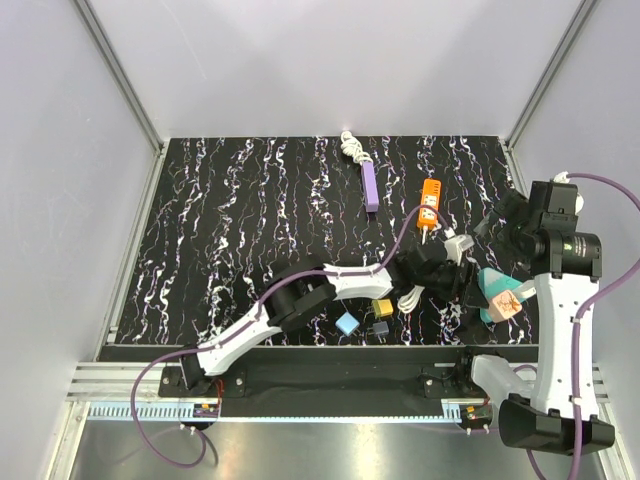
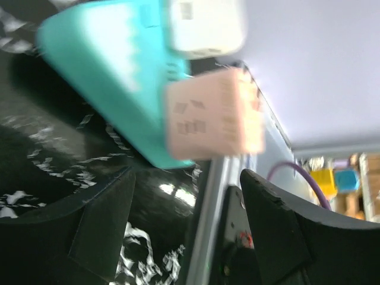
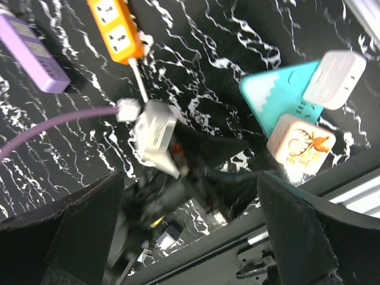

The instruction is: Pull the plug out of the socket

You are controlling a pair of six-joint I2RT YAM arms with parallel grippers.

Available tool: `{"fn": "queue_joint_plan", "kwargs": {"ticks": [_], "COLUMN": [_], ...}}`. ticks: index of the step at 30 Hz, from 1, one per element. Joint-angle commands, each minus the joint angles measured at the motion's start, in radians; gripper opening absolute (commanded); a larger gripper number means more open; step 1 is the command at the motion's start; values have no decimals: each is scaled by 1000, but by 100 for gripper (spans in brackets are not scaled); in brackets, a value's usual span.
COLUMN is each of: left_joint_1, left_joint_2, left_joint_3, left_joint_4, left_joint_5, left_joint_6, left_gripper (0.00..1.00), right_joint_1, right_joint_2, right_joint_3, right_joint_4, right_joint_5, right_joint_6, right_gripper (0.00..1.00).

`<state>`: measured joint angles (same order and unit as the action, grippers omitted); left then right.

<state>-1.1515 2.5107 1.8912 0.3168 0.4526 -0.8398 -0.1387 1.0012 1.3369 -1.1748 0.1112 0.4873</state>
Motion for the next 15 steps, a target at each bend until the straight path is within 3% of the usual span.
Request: {"fn": "queue_joint_plan", "kwargs": {"ticks": [1,5,10,15], "left_joint_1": [16,47,53,55], "left_joint_2": [52,40,123,137], "left_joint_3": [74,-17,101,124], "left_joint_4": [67,198,157,93], "left_joint_5": [-71,-60,63,40], "left_joint_6": [-149,-217,-196,-197], "left_gripper": [75,75,82,83], "right_joint_1": [13,11,13,24], "right_joint_2": [-15,-22,-42,-70], "right_joint_3": [44,48,62,74], "right_joint_4": [18,38,44,50], "right_joint_5": [5,8,-59,-79], "right_joint_6": [-53,-30,-29,-23], "right_gripper": [100,100,100,100]}}
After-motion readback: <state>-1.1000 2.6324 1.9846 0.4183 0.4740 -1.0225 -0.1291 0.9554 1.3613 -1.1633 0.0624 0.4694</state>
